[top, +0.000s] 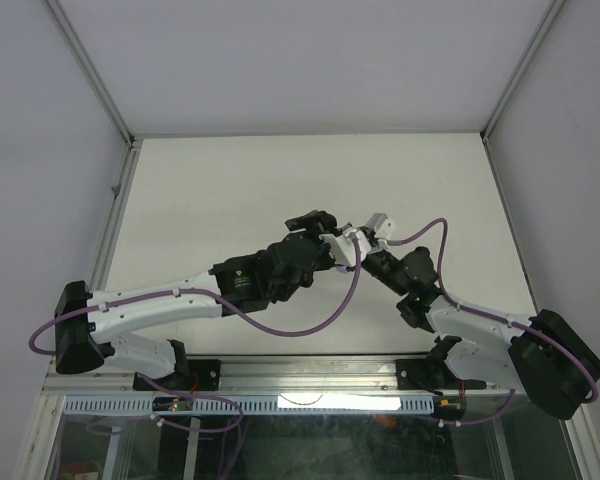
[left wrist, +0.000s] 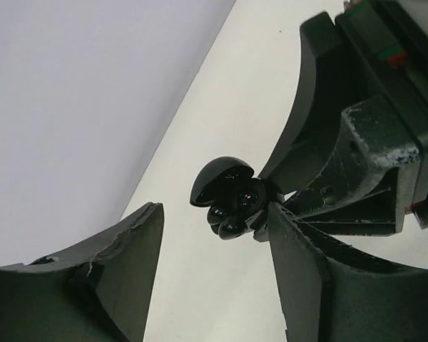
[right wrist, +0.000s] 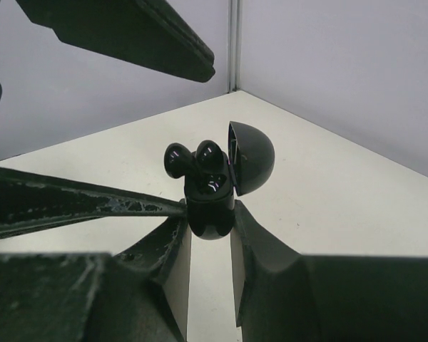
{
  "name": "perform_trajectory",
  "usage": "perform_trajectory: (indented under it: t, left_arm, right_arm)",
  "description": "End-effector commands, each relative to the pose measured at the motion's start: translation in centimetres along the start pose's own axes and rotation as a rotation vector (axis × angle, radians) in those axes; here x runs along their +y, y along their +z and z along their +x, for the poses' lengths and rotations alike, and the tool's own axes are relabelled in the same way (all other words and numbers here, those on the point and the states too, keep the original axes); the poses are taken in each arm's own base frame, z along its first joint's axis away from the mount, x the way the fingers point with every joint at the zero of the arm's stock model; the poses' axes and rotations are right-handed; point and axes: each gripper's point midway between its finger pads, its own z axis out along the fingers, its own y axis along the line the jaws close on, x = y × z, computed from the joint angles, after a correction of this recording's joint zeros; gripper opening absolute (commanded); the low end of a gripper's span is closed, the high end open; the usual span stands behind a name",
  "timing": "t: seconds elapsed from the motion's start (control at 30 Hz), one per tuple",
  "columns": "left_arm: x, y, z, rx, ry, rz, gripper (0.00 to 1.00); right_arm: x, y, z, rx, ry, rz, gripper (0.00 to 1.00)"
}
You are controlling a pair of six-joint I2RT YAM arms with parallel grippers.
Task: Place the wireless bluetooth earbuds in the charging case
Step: Place the earbud in the charging case.
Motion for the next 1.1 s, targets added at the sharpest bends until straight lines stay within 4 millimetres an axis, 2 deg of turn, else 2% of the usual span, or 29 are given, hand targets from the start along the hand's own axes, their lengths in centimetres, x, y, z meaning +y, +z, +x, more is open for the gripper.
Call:
perform_trajectory:
  t: [0.0, 0.2, 0.3, 0.43, 0.63, 0.77, 1.07]
  left_arm:
    - [1.9, -0.9, -2.7, -0.082, -0.139, -0.009, 0.65]
    - [4.6, -2.9, -3.7, -0.182, -0.363, 0.065, 0.72]
    - [6.5, -3.4, -2.9, -0.212, -0.483, 0.099, 0.74]
    - [7.4, -4.1, -1.8, -0.235, -0.602, 0.156, 0.8]
    - [7.0, -4.0, -0.4, -0.248, -0.757, 0.296, 0.85]
    - [6.0, -3.5, 0.3, -0.234, -0.786, 0.35, 0.88]
    - [6.2, -1.5, 2.9, -0.127, -0.811, 0.252, 0.88]
  right_arm:
    - [0.0, 1.0, -4.7, -0.146, -0.019, -0.004, 0.0]
    - [0.2, 0.8, -4.4, -0.133, -0.013, -0.014, 0.0]
    - [0.2, 0.9, -4.5, -0.125, -0.014, -0.02, 0.0]
    - [0.4, 0.9, -4.7, -0.115, -0.016, -0.045, 0.0]
    - [1.0, 0.9, -5.2, -0.112, -0.002, -0.099, 0.0]
    - [1.4, 1.0, -5.4, -0.113, 0.015, -0.13, 0.0]
    - [1.9, 1.5, -5.5, -0.114, 0.042, -0.16, 0.0]
